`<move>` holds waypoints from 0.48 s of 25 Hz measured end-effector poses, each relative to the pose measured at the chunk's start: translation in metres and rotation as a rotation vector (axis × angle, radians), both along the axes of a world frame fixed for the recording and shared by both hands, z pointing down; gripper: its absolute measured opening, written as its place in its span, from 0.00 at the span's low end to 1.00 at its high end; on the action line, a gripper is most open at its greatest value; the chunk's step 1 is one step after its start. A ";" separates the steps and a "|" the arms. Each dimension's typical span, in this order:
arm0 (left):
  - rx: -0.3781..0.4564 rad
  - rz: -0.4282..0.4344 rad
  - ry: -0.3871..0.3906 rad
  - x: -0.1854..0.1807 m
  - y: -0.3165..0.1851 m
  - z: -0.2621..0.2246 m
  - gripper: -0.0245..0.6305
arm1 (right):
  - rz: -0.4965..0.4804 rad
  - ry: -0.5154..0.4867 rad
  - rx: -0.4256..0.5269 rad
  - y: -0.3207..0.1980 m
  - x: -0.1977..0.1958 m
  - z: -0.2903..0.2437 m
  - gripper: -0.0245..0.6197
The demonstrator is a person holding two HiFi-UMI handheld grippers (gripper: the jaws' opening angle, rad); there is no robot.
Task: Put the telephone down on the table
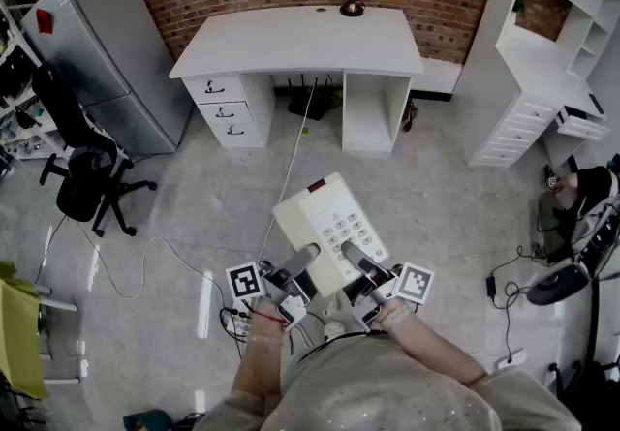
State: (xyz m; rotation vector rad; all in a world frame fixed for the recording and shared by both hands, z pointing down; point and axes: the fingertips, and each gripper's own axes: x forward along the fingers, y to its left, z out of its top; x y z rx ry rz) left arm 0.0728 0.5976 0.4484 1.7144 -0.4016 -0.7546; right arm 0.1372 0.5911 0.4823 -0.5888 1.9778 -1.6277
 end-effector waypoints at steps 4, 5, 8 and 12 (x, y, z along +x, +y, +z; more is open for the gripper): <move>-0.002 0.000 -0.003 0.001 0.002 -0.001 0.65 | 0.007 -0.008 -0.008 0.003 0.000 0.000 0.30; -0.004 0.001 -0.004 0.000 0.003 -0.001 0.65 | 0.008 -0.008 -0.011 0.004 0.000 0.000 0.30; -0.008 -0.001 -0.009 -0.004 0.006 0.000 0.65 | 0.010 -0.011 -0.011 0.007 -0.004 0.002 0.30; -0.014 -0.006 -0.006 -0.013 0.008 0.004 0.65 | 0.002 -0.007 -0.013 0.008 -0.014 0.004 0.30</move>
